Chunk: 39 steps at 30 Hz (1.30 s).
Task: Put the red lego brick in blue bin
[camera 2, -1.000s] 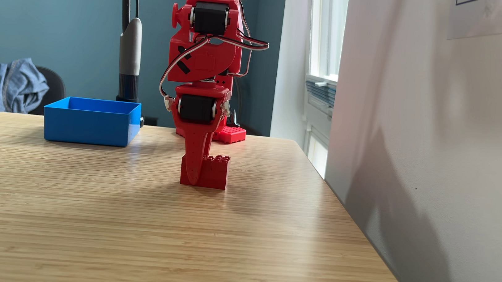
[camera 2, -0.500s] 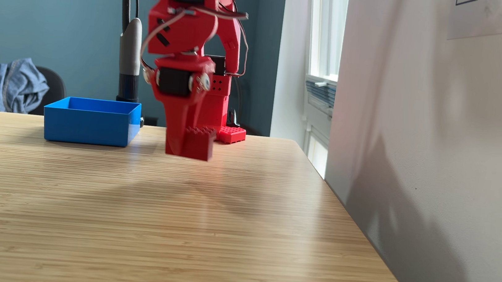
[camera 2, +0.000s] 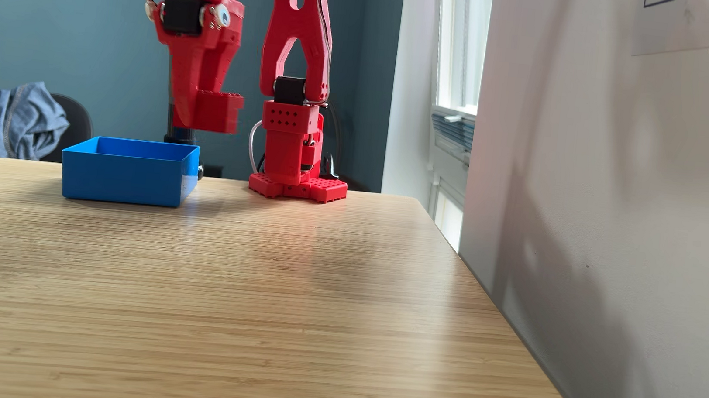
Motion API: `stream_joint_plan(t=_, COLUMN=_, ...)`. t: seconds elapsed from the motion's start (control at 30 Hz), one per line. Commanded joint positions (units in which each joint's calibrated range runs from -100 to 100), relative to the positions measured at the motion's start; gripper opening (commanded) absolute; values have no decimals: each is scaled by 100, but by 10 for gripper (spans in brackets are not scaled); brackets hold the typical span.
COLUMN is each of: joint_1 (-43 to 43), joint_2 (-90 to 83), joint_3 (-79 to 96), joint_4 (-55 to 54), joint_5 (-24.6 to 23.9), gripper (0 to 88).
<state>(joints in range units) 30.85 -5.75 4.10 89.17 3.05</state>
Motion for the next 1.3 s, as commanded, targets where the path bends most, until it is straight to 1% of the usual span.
stream_joint_plan(t=0.0, joint_1=813, joint_2=-1123, joint_3=443, joint_4=76, joint_5=293, gripper=0)
stream_joint_plan(t=0.17, joint_1=1700, joint_2=-1463, joint_3=905, joint_4=11, joint_5=630, gripper=0)
stream_joint_plan(t=0.33, joint_1=2544, joint_2=-1512, joint_3=1286, joint_4=-355, joint_5=913, gripper=0)
stream_joint_plan(t=0.53, joint_1=3208, joint_2=-1512, joint_3=1940, joint_4=-1045, joint_5=1206, gripper=0)
stream_joint_plan(t=0.9, joint_1=3619, joint_2=-1512, joint_3=3183, joint_4=-1930, joint_5=1289, gripper=0)
stream_joint_plan(t=1.27, joint_1=3612, joint_2=-1512, joint_3=4281, joint_4=-2929, joint_5=1294, gripper=0)
